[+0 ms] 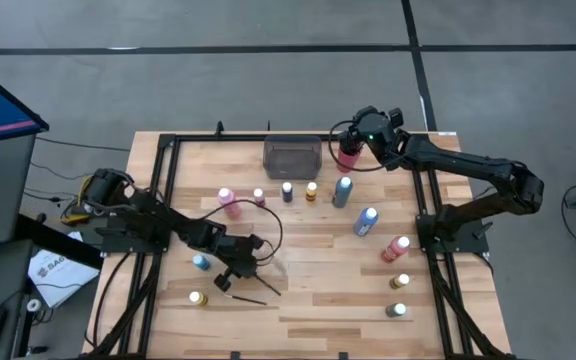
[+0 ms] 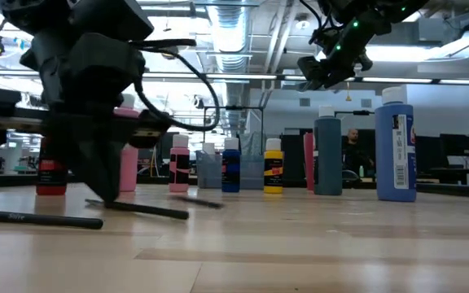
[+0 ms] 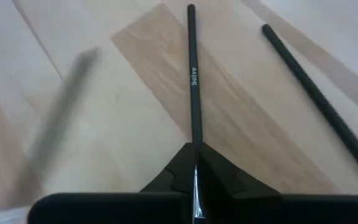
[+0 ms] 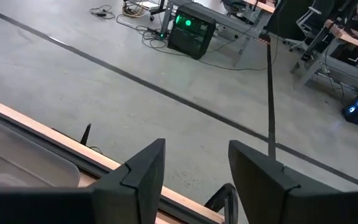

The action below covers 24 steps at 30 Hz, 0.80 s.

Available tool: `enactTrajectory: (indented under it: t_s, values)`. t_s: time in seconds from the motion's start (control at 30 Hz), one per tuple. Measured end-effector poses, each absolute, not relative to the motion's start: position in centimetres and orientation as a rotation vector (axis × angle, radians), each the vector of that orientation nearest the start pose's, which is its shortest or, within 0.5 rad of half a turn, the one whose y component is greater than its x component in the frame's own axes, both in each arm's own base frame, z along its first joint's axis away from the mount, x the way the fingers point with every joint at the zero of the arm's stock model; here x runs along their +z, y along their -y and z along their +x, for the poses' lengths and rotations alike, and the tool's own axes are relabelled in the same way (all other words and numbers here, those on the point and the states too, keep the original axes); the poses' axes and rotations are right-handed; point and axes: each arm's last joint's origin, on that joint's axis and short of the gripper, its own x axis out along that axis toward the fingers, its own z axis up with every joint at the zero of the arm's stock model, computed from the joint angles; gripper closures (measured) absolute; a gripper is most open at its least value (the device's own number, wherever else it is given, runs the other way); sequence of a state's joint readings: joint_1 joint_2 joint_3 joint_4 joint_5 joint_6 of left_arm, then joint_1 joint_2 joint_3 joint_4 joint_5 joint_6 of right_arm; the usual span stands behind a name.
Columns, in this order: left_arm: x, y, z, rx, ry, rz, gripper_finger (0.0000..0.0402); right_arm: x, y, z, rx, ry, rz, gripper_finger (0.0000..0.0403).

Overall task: Pick & Place Paint Supplies
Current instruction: Put the black paintbrush into the red cup

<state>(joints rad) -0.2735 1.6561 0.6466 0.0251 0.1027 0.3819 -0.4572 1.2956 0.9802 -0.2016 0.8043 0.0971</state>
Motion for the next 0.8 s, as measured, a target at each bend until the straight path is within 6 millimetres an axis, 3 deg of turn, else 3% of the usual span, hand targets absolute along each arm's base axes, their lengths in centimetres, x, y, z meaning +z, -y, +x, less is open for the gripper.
enactTrajectory:
  t_s: [0.37,0.57,0.8]
  values:
    - [10.5,5.8,31.1,-0.489,-0.89,0.419,0.0399,29.4,13.8,23.9,-1.24,-0.498,-0.019,0.023]
    - [11.8,5.3,30.5,-0.426,-0.892,0.441,0.0376,29.9,12.6,24.3,-1.132,-0.537,0.082,0.023]
    - [12.5,4.7,29.9,-0.436,-0.857,0.411,0.0302,31.3,10.8,24.9,-1.07,-0.541,0.151,0.023]
